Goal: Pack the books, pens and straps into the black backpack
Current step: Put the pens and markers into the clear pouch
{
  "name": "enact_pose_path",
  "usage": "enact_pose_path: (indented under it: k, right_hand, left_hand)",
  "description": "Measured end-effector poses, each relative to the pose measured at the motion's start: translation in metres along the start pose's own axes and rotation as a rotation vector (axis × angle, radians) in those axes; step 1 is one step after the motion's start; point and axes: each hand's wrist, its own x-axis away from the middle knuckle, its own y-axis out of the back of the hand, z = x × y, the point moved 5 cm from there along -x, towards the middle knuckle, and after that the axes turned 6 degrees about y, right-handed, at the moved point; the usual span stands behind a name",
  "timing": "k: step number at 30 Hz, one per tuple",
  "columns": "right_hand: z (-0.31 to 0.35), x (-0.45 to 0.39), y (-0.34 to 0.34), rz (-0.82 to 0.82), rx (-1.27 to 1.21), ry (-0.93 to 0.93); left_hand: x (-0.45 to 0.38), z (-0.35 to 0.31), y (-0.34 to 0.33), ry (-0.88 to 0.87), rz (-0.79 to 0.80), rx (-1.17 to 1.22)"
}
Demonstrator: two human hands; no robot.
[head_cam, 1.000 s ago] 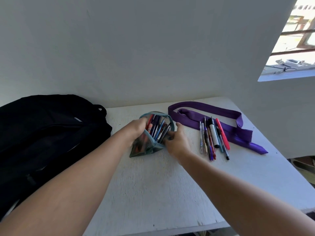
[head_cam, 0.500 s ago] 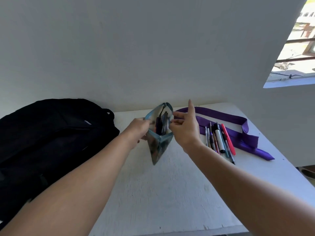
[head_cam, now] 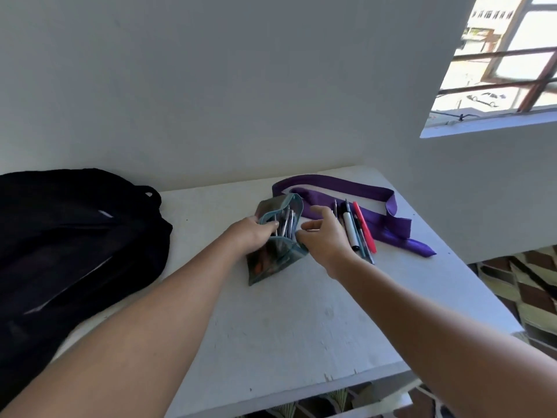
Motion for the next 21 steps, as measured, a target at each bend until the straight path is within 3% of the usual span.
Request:
enact_pose_path:
  k: [4,7,14,21]
  right_hand:
    - [0.0,-0.005,0.049,-0.169,0.258,0.142]
    - [-0.003,-0.013,0.091,-0.27,0.493,0.139]
    - [-0.016,-0.027,0.094,-0.079,0.946,0.04]
    - [-0.025,-0.034,0.087,-0.036,0.865,-0.08]
  left_hand:
    - [-0.004,0.004,-0.004,0.017,-0.023,-0.067]
    - [-0.004,0.004,-0.005,0.026,-0.028,-0.074]
    - [-0.005,0.007,-0.003,0.051,0.014,0.039]
    - [-0.005,0.012,-0.006,0.07,0.022,0.061]
